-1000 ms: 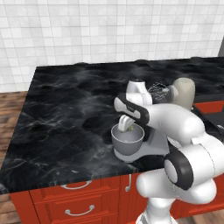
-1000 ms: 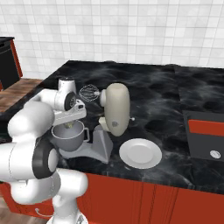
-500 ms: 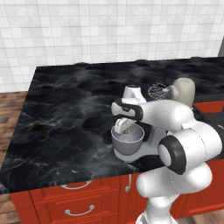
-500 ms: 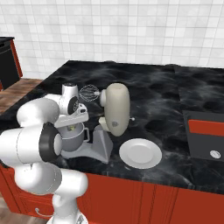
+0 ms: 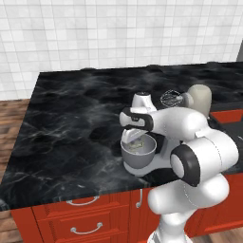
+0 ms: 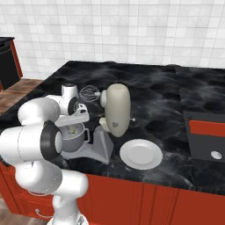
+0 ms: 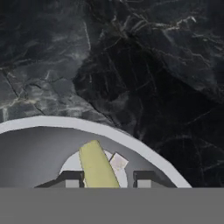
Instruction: Add butter and sugar cubes to the stand mixer bowl and then turn on the stand mixer to begin making frosting.
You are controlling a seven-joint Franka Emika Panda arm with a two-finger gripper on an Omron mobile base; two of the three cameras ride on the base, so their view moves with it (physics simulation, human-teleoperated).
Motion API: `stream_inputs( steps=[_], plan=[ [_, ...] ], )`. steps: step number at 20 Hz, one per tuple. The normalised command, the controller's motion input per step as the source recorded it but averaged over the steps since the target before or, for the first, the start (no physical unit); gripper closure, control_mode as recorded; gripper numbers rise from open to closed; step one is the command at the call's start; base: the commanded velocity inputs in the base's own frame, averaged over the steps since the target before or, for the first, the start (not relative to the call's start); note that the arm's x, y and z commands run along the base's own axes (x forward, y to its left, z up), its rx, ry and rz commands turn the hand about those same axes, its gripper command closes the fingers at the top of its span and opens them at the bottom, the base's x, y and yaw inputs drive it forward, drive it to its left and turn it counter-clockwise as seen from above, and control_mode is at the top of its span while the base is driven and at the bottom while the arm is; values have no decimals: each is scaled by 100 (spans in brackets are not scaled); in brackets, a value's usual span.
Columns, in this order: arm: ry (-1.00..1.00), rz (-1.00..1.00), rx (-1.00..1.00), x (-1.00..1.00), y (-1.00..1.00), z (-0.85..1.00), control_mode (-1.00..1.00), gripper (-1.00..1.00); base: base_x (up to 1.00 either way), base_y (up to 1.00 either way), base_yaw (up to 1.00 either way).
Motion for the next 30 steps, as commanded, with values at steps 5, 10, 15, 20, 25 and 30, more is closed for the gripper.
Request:
stream_inputs(
  steps=[5, 10, 15, 20, 25, 30],
  plan=[
    [-6, -2, 3, -22, 0, 5, -100, -100, 0, 0, 0],
    [-18, 0, 14, -64, 1, 80, -100, -100, 0, 0, 0],
    [-10, -2, 10, -74, -8, 97, -100, -100, 0, 0, 0],
    [0, -7, 10, -47, -72, 58, -100, -100, 0, 0, 0],
    [2, -3, 21, -12, -100, 29, -100, -100, 0, 0, 0],
    [-1, 0, 34, -1, -100, 40, -100, -100, 0, 0, 0]
  ],
)
